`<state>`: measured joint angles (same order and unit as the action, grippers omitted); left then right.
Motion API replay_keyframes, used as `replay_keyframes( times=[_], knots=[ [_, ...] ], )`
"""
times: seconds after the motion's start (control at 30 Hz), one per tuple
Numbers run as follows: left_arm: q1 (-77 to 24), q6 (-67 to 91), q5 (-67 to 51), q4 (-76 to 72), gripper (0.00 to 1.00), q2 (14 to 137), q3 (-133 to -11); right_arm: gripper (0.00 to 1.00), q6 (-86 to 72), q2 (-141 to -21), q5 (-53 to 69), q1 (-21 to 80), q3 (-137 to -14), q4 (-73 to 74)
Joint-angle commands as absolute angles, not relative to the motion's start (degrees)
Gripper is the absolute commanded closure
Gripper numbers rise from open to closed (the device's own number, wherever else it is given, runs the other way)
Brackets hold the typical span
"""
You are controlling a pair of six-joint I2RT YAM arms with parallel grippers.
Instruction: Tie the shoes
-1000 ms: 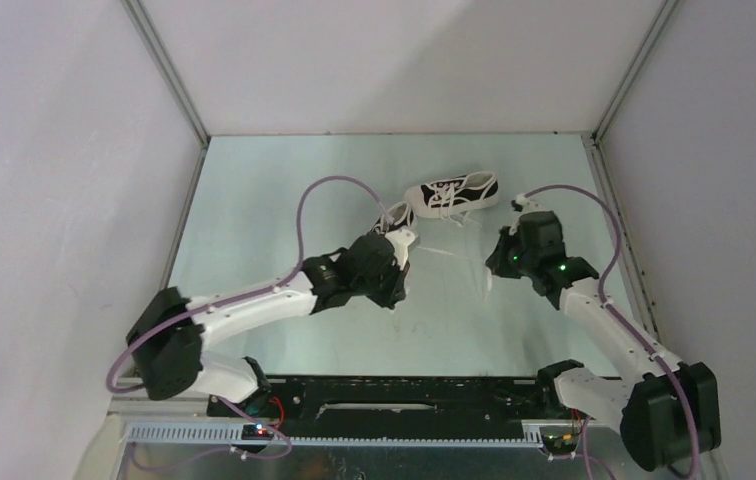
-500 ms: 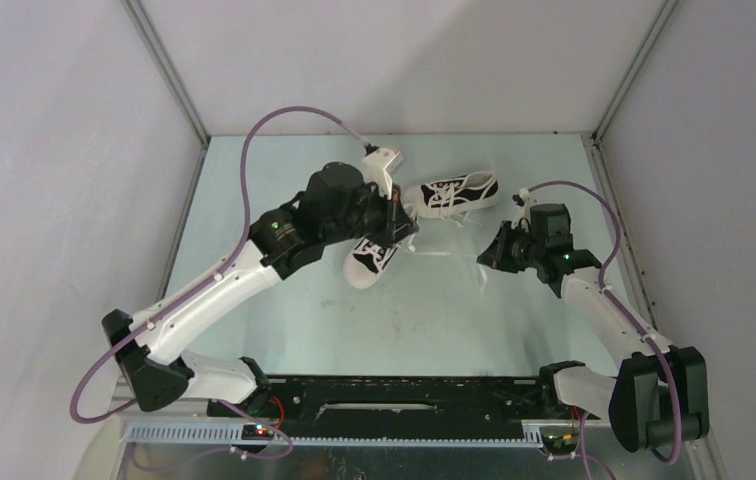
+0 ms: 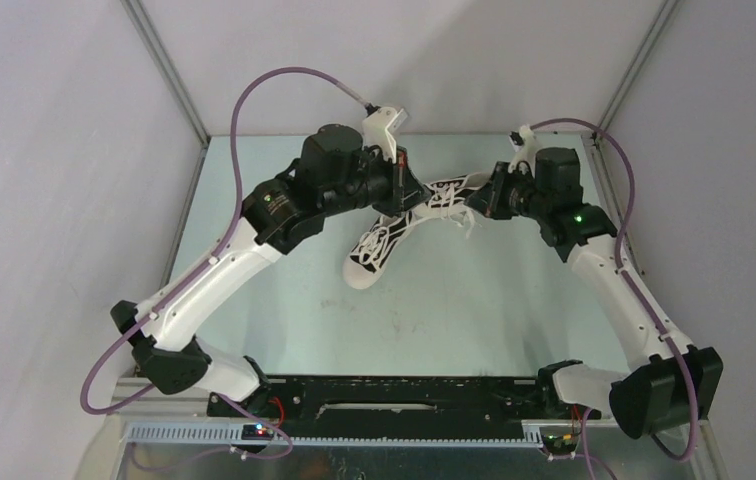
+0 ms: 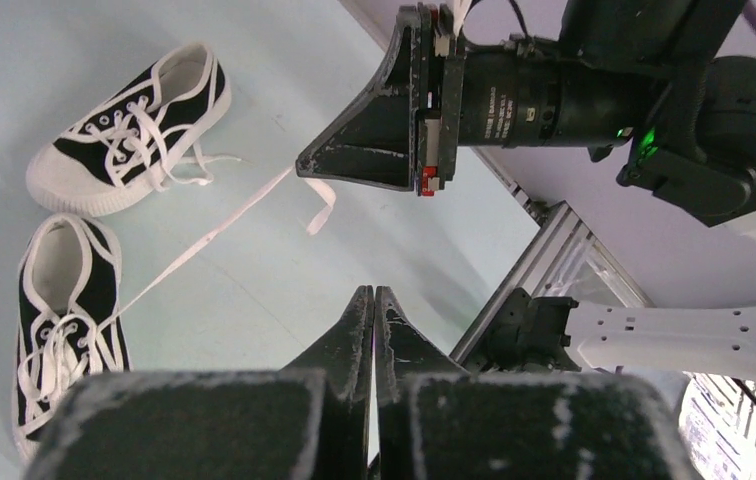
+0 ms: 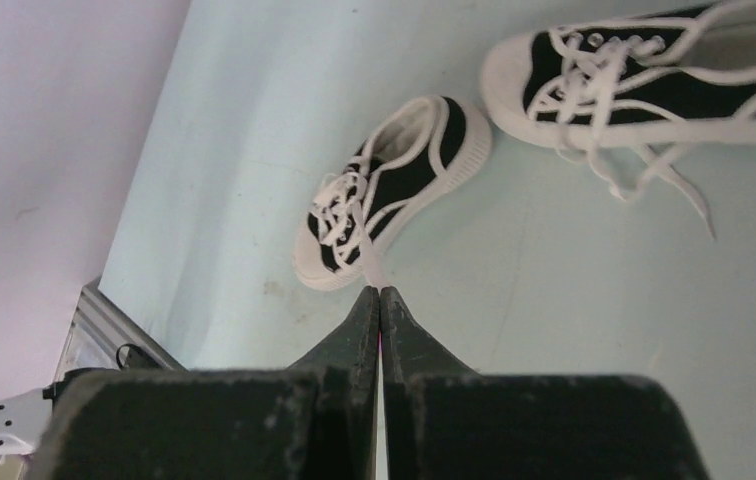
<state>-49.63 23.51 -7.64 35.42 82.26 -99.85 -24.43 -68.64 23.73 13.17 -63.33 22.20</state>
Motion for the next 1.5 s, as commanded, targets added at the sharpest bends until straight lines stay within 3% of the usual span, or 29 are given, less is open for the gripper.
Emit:
replay_keyframes(
  times=[0.0, 0.17, 0.23, 0.43, 0.5, 0.57, 0.67, 0.7, 0.9, 1.03, 1.2, 1.47],
  knots=[
    [-48.8, 24.9, -5.9, 36.9, 1.0, 79.8, -99.6, 1.0, -22.8, -72.6, 24.1, 15.8, -71.5, 26.2],
    [-47.6, 23.1, -1.0, 39.1, 0.98, 77.1, -95.5, 1.0, -21.6, -76.0, 24.1, 18.0, -76.3, 30.3],
    [-46.1, 22.8, 2.5, 38.4, 0.92, 74.8, -89.4, 1.0, -20.8, -75.5, 23.3, 19.2, -75.5, 32.6],
    [-37.1, 24.3, 3.6, 27.2, 0.52, 69.2, -67.5, 1.0, -21.0, -69.9, 18.1, 23.6, -63.1, 31.6],
    [-35.5, 24.5, 5.6, 23.6, 0.43, 68.7, -62.0, 1.0, -22.5, -68.2, 17.9, 24.4, -57.3, 28.5],
    [-33.8, 26.2, 7.0, 19.9, 0.39, 69.4, -57.2, 1.0, -24.2, -67.1, 17.7, 25.1, -52.9, 25.2],
    [-29.6, 29.3, 5.5, 12.9, 0.46, 72.8, -51.9, 1.0, -26.0, -66.6, 16.6, 26.8, -49.1, 21.4],
    [-28.7, 30.2, 5.4, 10.4, 0.57, 74.7, -49.9, 1.0, -26.4, -66.7, 15.9, 27.7, -48.1, 21.0],
    [-22.2, 31.0, 6.0, 4.5, 0.98, 85.0, -48.5, 1.0, -25.6, -67.4, 13.8, 30.5, -47.4, 20.6],
    [-21.6, 29.4, 6.5, 5.9, 1.0, 93.1, -52.7, 1.0, -24.6, -66.7, 12.1, 31.0, -47.2, 21.7],
    [-21.7, 28.9, -1.8, 6.6, 1.0, 103.9, -58.2, 1.0, -24.7, -66.8, 11.7, 31.3, -46.6, 21.4],
    [-26.7, 31.5, -6.7, 5.2, 1.0, 98.9, -52.7, 1.0, -24.4, -66.8, 11.4, 31.2, -46.2, 21.1]
  ],
)
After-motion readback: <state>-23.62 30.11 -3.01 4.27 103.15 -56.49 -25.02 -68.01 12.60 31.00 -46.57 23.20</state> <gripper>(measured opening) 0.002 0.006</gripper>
